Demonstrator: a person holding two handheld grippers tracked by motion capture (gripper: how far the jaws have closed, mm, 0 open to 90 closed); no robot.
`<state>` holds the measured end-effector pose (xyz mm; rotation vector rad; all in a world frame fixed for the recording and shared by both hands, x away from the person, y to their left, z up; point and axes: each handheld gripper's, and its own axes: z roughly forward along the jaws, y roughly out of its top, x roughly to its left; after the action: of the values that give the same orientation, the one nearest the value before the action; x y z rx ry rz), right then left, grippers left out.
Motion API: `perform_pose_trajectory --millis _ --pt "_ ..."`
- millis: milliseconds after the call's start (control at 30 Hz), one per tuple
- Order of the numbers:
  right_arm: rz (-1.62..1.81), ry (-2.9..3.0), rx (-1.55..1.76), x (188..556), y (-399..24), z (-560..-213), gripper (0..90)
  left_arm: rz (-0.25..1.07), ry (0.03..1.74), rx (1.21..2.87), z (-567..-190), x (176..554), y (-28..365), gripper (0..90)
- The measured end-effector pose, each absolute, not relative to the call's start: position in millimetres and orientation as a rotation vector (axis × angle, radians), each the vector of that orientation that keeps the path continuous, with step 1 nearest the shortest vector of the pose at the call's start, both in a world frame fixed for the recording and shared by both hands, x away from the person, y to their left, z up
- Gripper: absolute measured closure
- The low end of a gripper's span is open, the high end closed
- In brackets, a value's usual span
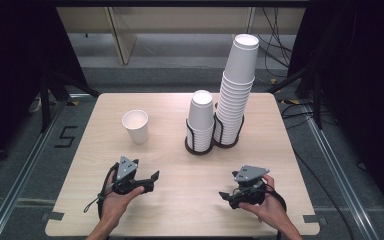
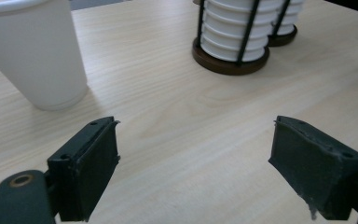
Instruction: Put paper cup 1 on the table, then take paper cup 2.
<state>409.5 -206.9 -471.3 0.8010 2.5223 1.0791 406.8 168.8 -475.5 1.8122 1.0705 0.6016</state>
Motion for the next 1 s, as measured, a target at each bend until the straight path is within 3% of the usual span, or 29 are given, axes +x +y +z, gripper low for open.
perform_pose_trajectory --millis 467,1000 --pt "1.079 2.513 0.821 411.3 -208.0 -471.9 17.6 0.508 0.984 1.852 -490.1 366.8 154.7 14.2" --pt "1.116 2.478 0.827 413.2 -209.0 -465.9 17.6 0.501 0.915 1.862 -489.4 353.4 153.4 14.2"
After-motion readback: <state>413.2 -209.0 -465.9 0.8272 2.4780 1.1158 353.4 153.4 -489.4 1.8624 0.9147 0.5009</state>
